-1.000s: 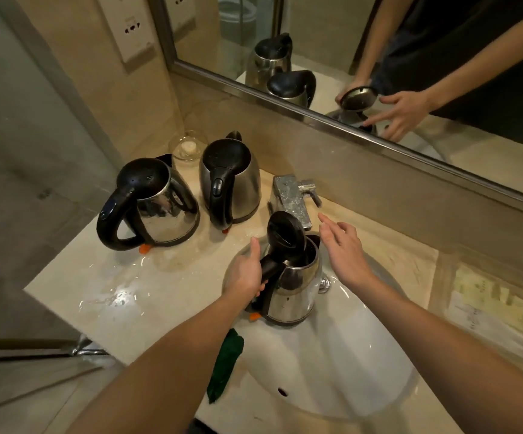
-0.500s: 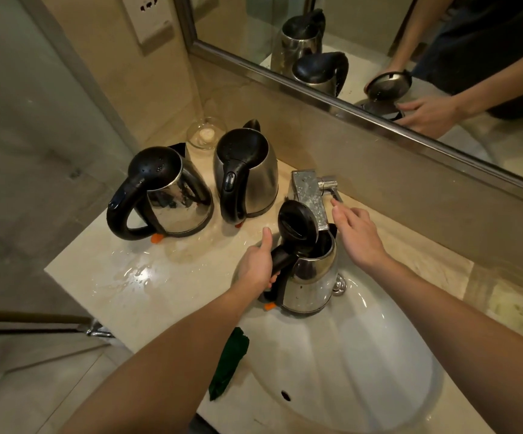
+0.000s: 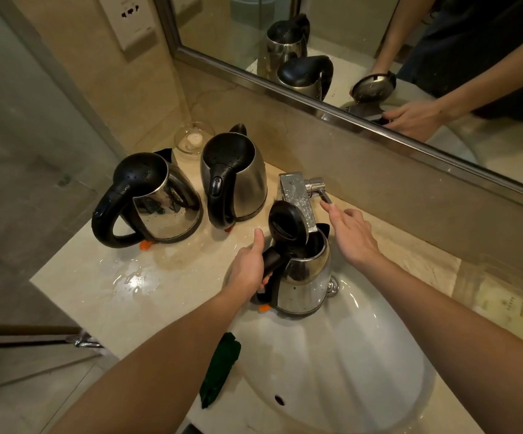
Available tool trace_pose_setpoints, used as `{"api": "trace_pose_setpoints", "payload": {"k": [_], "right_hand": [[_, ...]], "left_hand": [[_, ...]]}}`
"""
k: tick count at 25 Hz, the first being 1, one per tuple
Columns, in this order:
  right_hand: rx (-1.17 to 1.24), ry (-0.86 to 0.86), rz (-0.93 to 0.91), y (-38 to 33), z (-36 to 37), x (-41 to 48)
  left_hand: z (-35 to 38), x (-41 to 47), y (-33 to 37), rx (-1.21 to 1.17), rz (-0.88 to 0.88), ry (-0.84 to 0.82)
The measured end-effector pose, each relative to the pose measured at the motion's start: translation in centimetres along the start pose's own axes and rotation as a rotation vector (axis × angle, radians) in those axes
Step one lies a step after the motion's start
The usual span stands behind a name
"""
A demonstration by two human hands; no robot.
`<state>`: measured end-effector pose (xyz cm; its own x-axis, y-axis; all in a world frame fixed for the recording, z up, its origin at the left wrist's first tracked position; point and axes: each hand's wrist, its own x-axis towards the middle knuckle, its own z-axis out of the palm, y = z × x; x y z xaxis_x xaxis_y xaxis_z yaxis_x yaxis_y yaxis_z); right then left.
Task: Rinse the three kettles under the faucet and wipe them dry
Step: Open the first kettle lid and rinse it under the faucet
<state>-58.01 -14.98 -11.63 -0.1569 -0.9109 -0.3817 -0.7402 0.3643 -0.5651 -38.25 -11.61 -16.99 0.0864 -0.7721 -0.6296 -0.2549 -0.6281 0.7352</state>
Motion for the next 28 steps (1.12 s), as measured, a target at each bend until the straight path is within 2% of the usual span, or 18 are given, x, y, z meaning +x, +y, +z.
{"api": "trace_pose_setpoints", "payload": {"k": [28], "right_hand": [[0.049,0.034,0.016,0.7,-0.1,0.7]], "left_hand": [[0.1,0.6,0.1,-0.006,-0.022,-0.010]]}}
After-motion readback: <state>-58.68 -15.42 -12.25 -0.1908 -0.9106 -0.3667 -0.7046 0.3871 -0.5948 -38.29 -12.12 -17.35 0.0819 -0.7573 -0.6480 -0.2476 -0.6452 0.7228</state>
